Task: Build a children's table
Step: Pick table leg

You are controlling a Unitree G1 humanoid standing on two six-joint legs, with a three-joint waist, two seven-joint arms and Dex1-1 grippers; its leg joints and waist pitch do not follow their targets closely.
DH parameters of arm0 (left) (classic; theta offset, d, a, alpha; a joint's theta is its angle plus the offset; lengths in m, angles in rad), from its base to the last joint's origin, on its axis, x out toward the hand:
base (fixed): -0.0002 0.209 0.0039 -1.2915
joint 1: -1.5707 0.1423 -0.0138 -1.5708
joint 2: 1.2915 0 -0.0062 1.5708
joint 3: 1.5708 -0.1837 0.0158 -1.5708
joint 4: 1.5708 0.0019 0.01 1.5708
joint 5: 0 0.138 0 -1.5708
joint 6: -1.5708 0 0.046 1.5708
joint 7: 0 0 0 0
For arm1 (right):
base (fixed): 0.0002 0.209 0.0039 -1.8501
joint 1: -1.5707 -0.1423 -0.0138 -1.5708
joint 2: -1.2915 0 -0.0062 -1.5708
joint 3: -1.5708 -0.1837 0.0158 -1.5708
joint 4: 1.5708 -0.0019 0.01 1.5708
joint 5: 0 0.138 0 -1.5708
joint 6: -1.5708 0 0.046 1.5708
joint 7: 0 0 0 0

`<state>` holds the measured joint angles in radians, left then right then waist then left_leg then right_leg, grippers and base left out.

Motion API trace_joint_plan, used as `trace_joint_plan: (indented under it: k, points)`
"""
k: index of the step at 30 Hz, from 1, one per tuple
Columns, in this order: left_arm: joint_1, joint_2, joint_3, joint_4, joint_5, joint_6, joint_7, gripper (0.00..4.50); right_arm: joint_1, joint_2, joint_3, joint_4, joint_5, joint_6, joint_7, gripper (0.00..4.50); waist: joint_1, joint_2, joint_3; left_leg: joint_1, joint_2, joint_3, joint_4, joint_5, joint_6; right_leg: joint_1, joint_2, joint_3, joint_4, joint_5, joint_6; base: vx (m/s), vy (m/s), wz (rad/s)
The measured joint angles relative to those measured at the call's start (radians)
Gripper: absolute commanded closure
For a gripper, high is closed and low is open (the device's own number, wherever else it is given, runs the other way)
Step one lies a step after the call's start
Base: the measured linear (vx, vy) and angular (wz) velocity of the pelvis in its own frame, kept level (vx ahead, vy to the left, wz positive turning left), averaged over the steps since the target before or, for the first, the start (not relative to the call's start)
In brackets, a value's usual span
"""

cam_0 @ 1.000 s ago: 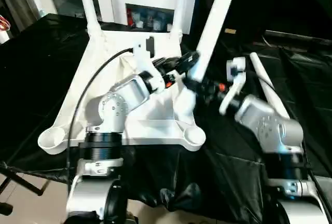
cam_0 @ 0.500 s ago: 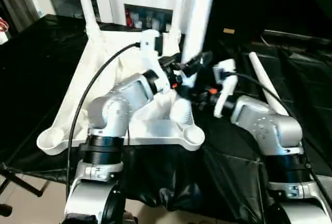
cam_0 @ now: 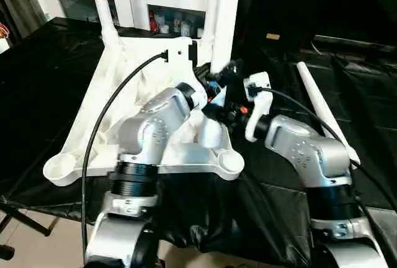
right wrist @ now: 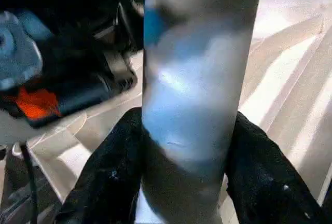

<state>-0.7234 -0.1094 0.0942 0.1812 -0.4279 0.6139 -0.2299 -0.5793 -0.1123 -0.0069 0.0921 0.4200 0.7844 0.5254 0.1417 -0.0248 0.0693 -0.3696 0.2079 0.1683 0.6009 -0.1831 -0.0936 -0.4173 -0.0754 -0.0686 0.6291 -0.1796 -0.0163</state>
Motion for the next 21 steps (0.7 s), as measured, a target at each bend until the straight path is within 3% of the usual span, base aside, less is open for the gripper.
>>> trace_joint_plan:
  k: [1, 5, 6, 14, 16, 21]
  points:
    - [0.0, -0.004, -0.001, 0.0, 0.004, -0.004, 0.008, 1.65, -0.006, 0.0, 0.0, 0.0, 0.0, 0.0, -0.005, 2.64, 0.0, 0.0, 0.0, 0.0, 0.0, 0.0, 0.0, 0.0, 0.0, 0.0, 0.0, 0.0, 0.0, 0.0, 0.0, 0.0, 0.0, 0.0]
    - [0.0, -0.012, -0.008, -0.001, 0.018, -0.007, 0.028, 1.78, -0.009, 0.001, 0.0, 0.001, -0.002, 0.0, -0.018, 2.64, 0.001, 0.0, 0.0, 0.0, 0.0, 0.0, 0.0, 0.0, 0.0, 0.0, 0.0, 0.0, 0.0, 0.0, 0.0, 0.0, 0.0, 0.0]
    - [0.0, -0.012, -0.006, -0.002, 0.02, -0.008, 0.033, 2.06, -0.009, 0.001, 0.001, 0.002, -0.002, 0.0, -0.019, 2.64, 0.0, 0.0, 0.0, 0.0, 0.0, 0.0, 0.0, 0.0, 0.0, 0.0, 0.0, 0.0, 0.0, 0.0, 0.0, 0.0, 0.0, 0.0]
    - [0.0, 0.009, -0.003, -0.003, 0.03, -0.021, 0.033, 2.44, -0.009, 0.001, 0.008, 0.003, -0.002, -0.011, -0.009, 2.64, 0.0, 0.0, 0.0, 0.0, 0.0, 0.0, 0.0, 0.0, 0.0, 0.0, 0.0, 0.0, 0.0, 0.0, 0.0, 0.0, 0.0, 0.0]
    - [0.0, 0.014, -0.003, -0.003, 0.028, -0.023, 0.016, 2.53, -0.009, -0.005, 0.009, 0.003, -0.002, -0.014, 0.0, 1.94, 0.0, 0.0, 0.0, 0.0, 0.0, 0.0, 0.0, 0.0, 0.0, 0.0, 0.0, 0.0, 0.0, 0.0, 0.0, 0.0, 0.0, 0.0]
    - [0.0, 0.046, 0.009, -0.002, -0.04, -0.005, -0.091, 2.57, -0.009, -0.065, 0.011, 0.002, 0.019, -0.028, 0.079, 1.61, 0.003, 0.0, 0.0, -0.001, 0.0, 0.0, 0.0, 0.0, 0.0, 0.0, 0.0, 0.0, -0.001, 0.0, 0.0, 0.0, 0.0, 0.0]
